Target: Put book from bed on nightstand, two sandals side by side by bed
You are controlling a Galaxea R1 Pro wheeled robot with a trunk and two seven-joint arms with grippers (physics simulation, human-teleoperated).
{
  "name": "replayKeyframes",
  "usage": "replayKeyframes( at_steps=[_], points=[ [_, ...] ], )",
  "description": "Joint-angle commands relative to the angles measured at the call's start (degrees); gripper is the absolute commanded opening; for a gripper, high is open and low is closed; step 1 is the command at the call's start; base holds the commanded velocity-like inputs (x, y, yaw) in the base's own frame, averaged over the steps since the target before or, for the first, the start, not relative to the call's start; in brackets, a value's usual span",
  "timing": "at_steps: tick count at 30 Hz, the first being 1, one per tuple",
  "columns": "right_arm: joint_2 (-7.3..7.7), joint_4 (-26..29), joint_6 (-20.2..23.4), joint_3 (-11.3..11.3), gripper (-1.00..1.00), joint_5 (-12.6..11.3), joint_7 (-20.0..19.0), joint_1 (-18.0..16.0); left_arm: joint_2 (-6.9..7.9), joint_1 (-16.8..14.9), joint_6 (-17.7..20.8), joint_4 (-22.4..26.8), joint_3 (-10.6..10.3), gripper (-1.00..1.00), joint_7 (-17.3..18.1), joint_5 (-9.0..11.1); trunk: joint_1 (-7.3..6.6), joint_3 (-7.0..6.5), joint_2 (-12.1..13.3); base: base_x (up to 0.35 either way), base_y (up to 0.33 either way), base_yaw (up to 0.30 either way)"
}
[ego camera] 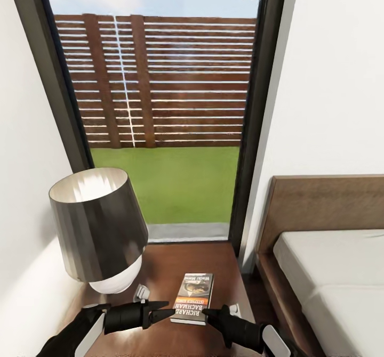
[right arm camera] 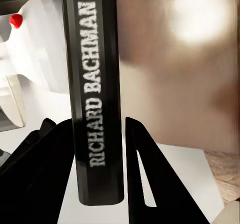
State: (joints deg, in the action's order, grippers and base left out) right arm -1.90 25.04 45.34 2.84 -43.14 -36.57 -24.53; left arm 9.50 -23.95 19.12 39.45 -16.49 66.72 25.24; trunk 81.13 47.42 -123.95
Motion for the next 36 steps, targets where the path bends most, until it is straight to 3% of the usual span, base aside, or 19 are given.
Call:
replayKeyframes(
  at_steps=[1, 7, 14, 25, 32, 36],
  points=[
    [-0.06, 0.0, 0.4, 0.3, -1.0, 0.0, -0.1, 0.0, 0.08, 0.0, 0.6, 0.0, -0.3, 1.0, 0.0, 0.6, 0.22, 0.24, -0.4, 0.0, 0.0, 0.0],
    [-0.07, 0.0, 0.4, 0.3, -1.0, 0.0, -0.1, 0.0, 0.08, 0.0, 0.6, 0.0, -0.3, 1.0, 0.0, 0.6, 1.53, 1.32, -2.8, 0.0, 0.0, 0.0],
    [-0.1, 0.0, 0.4, 0.3, -1.0, 0.0, -0.1, 0.0, 0.08, 0.0, 0.6, 0.0, -0.3, 1.0, 0.0, 0.6, 1.53, 1.32, -2.8, 0.0, 0.0, 0.0],
    [-0.12, 0.0, 0.4, 0.3, -1.0, 0.0, -0.1, 0.0, 0.08, 0.0, 0.6, 0.0, -0.3, 1.0, 0.0, 0.6, 3.95, 3.29, -7.3, 0.0, 0.0, 0.0],
    [-0.12, 0.0, 0.4, 0.3, -1.0, 0.0, -0.1, 0.0, 0.08, 0.0, 0.6, 0.0, -0.3, 1.0, 0.0, 0.6, 3.95, 3.29, -7.3, 0.0, 0.0, 0.0],
    [-0.12, 0.0, 0.4, 0.3, -1.0, 0.0, -0.1, 0.0, 0.03, 0.0, 0.6, 0.0, -0.4, 1.0, 0.0, 0.6, 4.83, 4.01, -8.9, 0.0, 0.0, 0.0]
  ],
)
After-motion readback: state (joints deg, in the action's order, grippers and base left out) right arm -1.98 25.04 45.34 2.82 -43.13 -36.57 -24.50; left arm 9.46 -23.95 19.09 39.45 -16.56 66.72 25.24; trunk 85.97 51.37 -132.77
